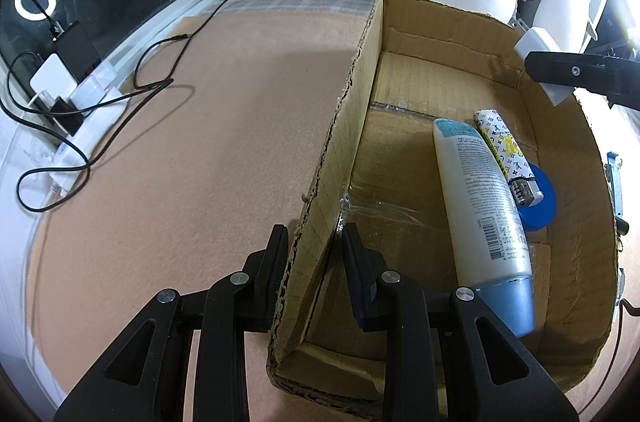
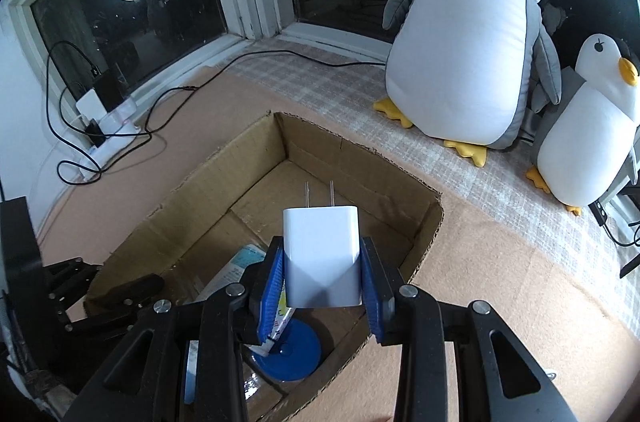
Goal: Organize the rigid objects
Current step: 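Carry the white charger plug into the box and open the right tool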
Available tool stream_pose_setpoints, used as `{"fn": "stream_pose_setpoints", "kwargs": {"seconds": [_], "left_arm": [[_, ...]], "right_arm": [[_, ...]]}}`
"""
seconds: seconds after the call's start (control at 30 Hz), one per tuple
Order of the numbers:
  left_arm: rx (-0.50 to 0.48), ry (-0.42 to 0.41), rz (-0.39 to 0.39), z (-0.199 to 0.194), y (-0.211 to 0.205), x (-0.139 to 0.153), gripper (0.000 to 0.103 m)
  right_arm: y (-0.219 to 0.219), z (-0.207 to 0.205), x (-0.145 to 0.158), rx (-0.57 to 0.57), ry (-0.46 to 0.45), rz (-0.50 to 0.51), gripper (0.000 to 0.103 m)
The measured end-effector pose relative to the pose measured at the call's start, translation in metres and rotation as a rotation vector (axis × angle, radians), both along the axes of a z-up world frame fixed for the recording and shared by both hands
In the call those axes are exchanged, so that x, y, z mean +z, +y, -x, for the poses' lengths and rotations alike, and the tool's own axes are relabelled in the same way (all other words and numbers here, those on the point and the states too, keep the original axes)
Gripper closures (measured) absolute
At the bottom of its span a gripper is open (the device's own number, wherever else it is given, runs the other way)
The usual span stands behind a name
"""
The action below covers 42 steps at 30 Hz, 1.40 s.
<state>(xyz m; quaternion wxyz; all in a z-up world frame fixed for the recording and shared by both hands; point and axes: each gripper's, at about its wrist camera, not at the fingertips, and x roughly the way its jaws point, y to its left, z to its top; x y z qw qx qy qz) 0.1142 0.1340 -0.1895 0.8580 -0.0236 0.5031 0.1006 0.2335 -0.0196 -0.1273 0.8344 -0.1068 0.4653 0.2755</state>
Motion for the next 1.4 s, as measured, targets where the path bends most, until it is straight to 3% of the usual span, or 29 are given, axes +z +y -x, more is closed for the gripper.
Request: {"fn": "stream_pose_setpoints", "kwargs": {"seconds": [0.53,0.6,0.67,1.1,1.4], "left_arm": [[0.000,0.000,0.001,-0.002,-0.001,0.000,0.077],[-0.001,-0.001,0.000,-0.002,-0.001,0.000,0.077],[-0.001,-0.001,0.001,-0.002,-0.001,0.000,0.077],[-0.002,-0.002,0.001,-0.002,-0.001,0.000,0.077],[-0.003,-0.005,0.002,-0.001,-0.001,0.000,0.077]], "right_arm": [[0.003,-0.008,-0.010,-0.020,-0.003,0.038,0.069],[0.002,-0.010,-0.010,-0.023,0.001,0.036,0.053],[0.000,-0.009,-0.006,-0.033,-0.012,0.025,0.049],[-0.018,-0.002,0.012,-0.056,-0.005,-0.019,0.049],[-0.064,0.013,0.037,-0.141,-0.004,-0.070,0.049]]}}
